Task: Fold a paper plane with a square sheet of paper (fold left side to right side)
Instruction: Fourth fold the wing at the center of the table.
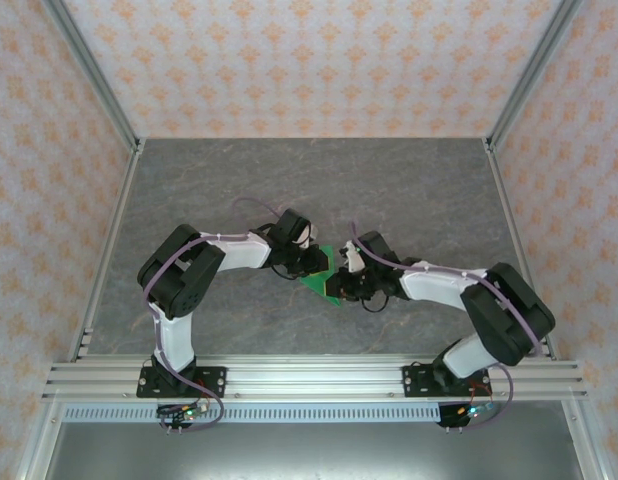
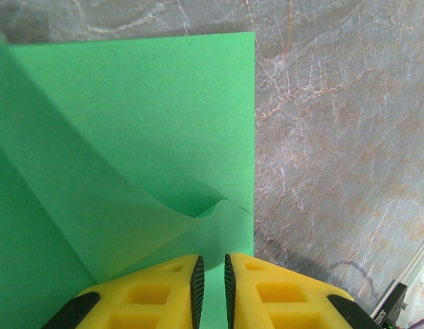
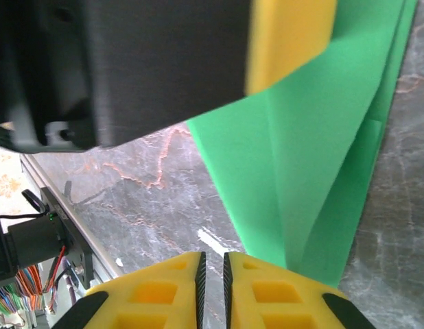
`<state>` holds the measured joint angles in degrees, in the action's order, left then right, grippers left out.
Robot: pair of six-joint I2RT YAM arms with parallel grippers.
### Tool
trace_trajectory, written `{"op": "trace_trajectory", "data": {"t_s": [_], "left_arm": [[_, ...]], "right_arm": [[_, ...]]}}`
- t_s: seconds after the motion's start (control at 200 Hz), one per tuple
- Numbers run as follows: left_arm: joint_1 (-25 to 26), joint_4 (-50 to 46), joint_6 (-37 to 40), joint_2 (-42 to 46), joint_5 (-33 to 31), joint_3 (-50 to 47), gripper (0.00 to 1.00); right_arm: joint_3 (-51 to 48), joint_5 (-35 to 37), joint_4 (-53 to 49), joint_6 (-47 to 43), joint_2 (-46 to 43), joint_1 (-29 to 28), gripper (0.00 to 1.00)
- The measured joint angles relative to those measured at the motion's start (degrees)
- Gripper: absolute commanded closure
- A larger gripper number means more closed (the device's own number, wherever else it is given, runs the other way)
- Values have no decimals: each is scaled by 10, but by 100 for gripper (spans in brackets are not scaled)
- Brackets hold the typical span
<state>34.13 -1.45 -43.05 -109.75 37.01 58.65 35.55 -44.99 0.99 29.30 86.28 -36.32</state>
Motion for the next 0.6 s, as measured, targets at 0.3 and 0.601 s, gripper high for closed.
{"op": "trace_trajectory", "data": {"t_s": [0.3,0.601], "left_arm": [[0,3,0,1,0,-3,81],[0,3,0,2,0,-3,81]], "right_arm": [[-4,0,8,3,30,-1,82],[-5,9,-1,-5,33,-4,82]]}}
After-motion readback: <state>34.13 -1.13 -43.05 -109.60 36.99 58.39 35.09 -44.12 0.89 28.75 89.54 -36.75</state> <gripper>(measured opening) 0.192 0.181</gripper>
